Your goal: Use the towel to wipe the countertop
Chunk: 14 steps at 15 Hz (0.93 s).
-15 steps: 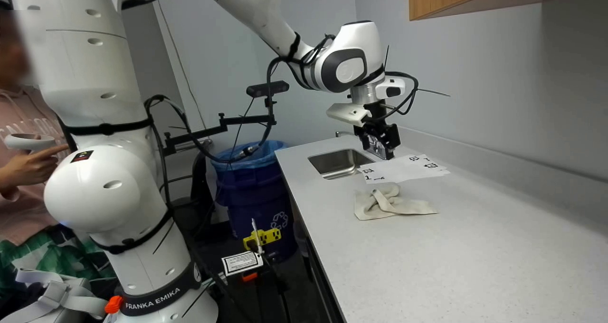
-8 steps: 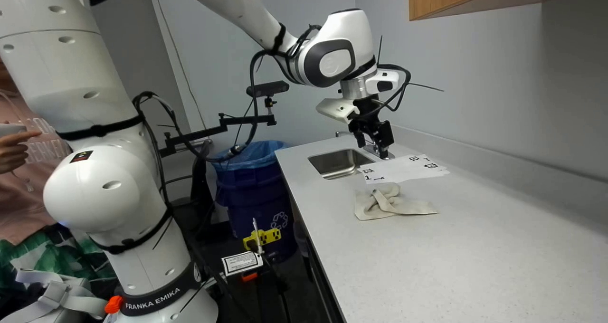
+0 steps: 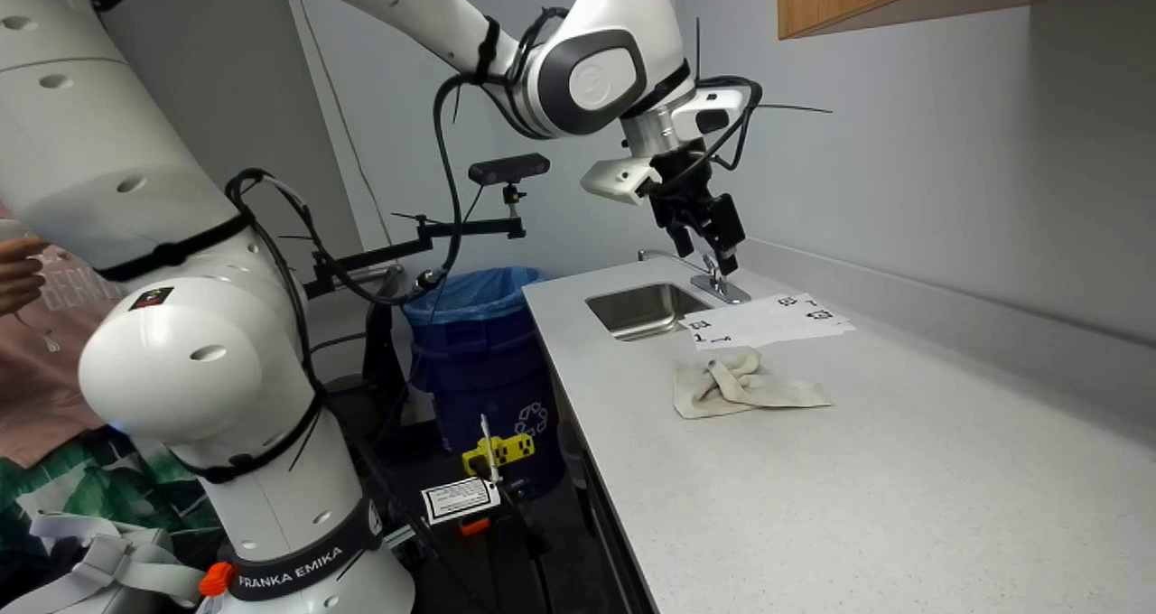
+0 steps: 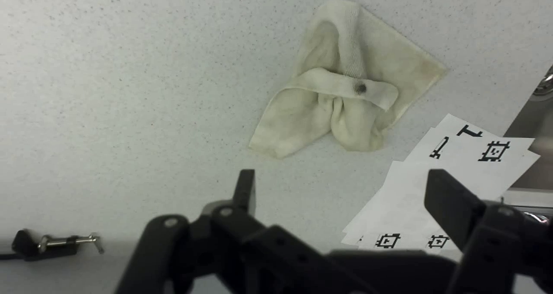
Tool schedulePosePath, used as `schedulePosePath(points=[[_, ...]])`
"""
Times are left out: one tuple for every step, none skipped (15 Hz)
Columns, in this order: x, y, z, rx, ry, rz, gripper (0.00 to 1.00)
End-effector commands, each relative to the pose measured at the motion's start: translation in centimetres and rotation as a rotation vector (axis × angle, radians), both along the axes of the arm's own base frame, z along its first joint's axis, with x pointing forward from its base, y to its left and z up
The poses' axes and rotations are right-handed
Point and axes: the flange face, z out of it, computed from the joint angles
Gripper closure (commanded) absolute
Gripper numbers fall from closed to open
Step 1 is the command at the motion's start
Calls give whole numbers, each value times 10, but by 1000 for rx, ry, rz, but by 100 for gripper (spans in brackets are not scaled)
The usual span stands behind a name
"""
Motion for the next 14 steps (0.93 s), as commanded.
schedulePosePath(points=[[-2, 0, 4, -2, -6, 1, 0], [-4, 0, 6, -2, -12, 2, 0], [-5, -1, 8, -3, -15, 2, 0], [-6, -1, 8, -3, -17, 2, 0], [-6, -1, 9, -3, -17, 2, 0], [-6, -1, 9, -3, -17, 2, 0], [-6, -1, 8, -3, -17, 2, 0], [-6, -1, 8, -3, -17, 2, 0], [-6, -1, 8, -3, -17, 2, 0], [-6, -1, 8, -3, -16, 2, 0], [-6, -1, 8, -3, -16, 2, 0], [-6, -1, 8, -3, -16, 2, 0], [-6, -1, 8, -3, -16, 2, 0], [-6, -1, 8, -3, -16, 2, 0]])
